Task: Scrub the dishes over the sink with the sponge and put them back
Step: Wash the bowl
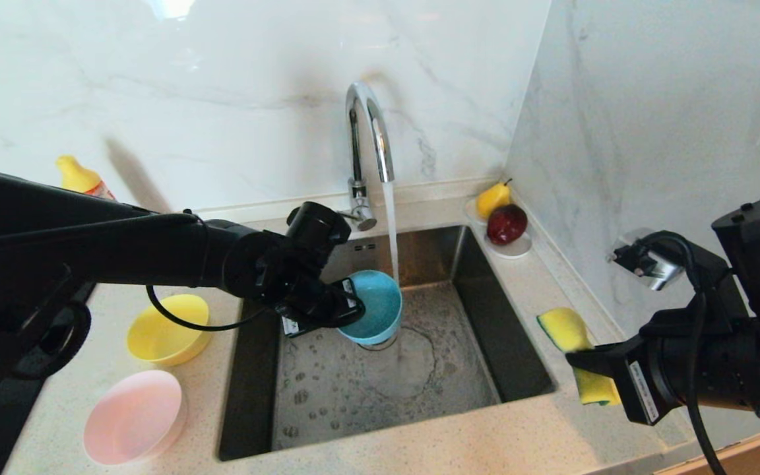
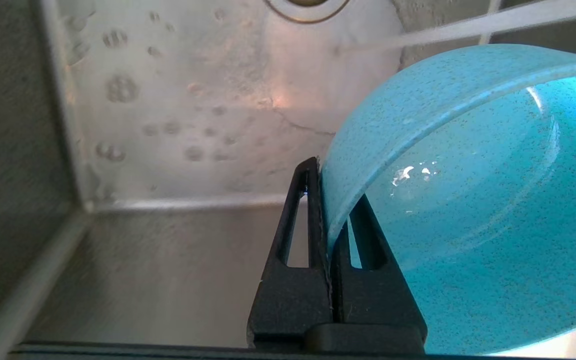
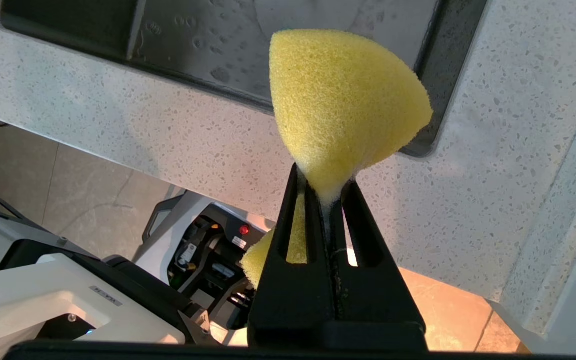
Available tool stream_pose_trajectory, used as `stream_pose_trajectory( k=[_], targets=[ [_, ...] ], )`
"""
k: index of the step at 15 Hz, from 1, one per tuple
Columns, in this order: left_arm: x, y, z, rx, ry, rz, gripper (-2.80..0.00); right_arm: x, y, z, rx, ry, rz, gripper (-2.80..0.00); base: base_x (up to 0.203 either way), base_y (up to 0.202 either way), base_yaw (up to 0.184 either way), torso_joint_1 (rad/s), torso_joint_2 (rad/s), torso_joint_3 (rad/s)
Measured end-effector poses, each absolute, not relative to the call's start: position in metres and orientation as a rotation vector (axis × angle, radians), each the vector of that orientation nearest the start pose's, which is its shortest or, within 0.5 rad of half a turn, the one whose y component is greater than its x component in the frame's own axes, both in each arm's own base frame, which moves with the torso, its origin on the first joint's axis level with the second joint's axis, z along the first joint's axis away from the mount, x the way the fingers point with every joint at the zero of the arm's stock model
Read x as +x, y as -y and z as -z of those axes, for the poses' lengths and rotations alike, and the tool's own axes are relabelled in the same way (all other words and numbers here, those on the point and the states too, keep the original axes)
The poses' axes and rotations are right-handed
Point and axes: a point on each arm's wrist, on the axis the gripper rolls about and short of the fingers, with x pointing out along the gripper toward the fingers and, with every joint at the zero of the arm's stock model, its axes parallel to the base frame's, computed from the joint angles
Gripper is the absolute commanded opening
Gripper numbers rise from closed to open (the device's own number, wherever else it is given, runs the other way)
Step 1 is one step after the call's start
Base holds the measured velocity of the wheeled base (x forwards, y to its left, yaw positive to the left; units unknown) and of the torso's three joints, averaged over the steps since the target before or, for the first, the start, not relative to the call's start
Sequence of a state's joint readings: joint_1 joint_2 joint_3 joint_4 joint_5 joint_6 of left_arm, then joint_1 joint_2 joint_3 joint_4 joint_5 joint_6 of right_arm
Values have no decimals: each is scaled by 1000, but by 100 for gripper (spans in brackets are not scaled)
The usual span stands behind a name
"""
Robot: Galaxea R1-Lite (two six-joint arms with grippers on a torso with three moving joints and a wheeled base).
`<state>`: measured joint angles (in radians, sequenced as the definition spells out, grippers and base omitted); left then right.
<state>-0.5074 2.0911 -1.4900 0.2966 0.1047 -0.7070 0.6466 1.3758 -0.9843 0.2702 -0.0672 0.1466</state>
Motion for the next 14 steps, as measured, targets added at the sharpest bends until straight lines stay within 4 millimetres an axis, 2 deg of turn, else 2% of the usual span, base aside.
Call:
stream_pose_trajectory(
  k=[4, 9, 14],
  targets=[
    [365, 202, -140, -399, -923, 54, -280, 169, -126, -236, -94, -660, -512, -280, 0, 0, 0, 0, 0, 0],
    [380, 212, -144, -412, -882, 68, -280, 169, -126, -236, -90, -660, -521, -280, 0, 0, 0, 0, 0, 0],
    [397, 220, -136, -401, -838, 24, -280, 170, -127, -235, -89, -666, -520, -280, 0, 0, 0, 0, 0, 0]
  ],
)
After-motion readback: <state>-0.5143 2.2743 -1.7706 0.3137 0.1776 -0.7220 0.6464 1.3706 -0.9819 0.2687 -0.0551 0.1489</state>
